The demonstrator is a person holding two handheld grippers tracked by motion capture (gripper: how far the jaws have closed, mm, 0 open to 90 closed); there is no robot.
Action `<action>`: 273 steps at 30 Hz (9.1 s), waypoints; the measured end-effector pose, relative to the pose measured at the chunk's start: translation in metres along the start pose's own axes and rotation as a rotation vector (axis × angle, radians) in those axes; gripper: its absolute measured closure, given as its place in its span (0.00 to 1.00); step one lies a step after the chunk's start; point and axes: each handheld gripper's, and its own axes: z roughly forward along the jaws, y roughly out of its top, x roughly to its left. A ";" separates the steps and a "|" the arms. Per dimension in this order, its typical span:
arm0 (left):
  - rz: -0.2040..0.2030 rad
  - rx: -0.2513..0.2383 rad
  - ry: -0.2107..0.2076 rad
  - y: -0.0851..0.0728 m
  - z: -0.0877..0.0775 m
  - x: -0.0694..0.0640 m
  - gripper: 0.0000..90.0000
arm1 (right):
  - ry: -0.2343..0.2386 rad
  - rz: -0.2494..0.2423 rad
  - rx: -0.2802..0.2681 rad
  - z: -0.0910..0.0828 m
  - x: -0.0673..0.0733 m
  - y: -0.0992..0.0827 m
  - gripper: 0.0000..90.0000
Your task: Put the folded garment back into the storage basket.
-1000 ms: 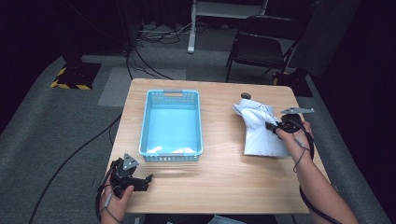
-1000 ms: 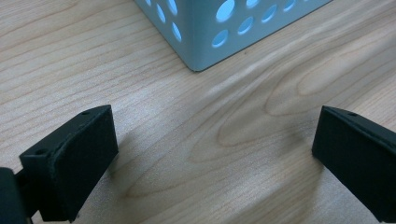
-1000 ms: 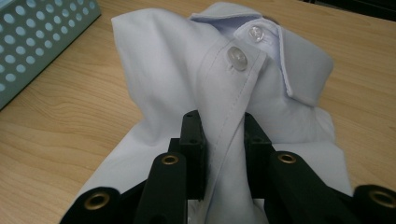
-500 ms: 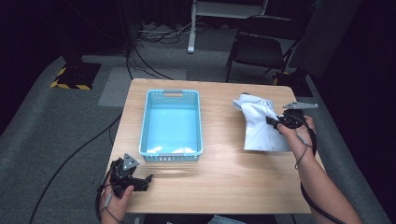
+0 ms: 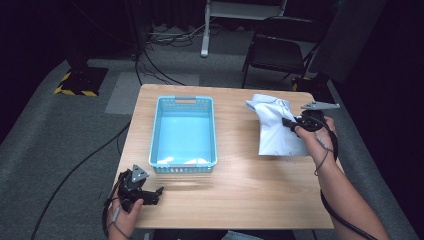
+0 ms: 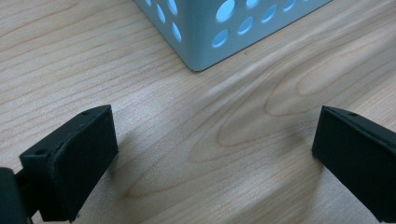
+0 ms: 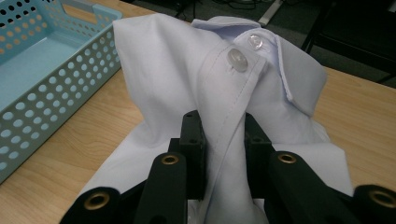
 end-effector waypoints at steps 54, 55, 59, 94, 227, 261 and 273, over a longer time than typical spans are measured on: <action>0.000 -0.002 0.004 0.000 0.000 0.000 0.00 | 0.099 -0.116 -0.062 0.020 0.067 0.091 0.84; 0.000 -0.002 0.004 0.000 0.000 0.000 0.00 | 0.101 -0.116 -0.063 0.020 0.069 0.092 0.84; 0.000 -0.002 0.004 0.000 0.000 0.000 0.00 | 0.110 -0.120 -0.067 0.023 0.074 0.096 0.84; -0.002 -0.001 0.005 0.000 0.000 0.000 0.00 | 0.179 -0.154 -0.107 0.044 0.118 0.126 0.84; -0.001 -0.001 0.002 0.001 0.001 0.001 0.00 | 0.342 -0.118 0.039 0.146 0.227 0.070 0.24; -0.002 -0.002 0.002 0.001 0.001 0.001 0.00 | 0.352 -0.229 -0.021 0.066 0.177 0.083 0.21; -0.001 -0.001 0.001 0.001 0.001 0.001 0.00 | 0.345 -0.238 -0.026 0.051 0.159 0.080 0.21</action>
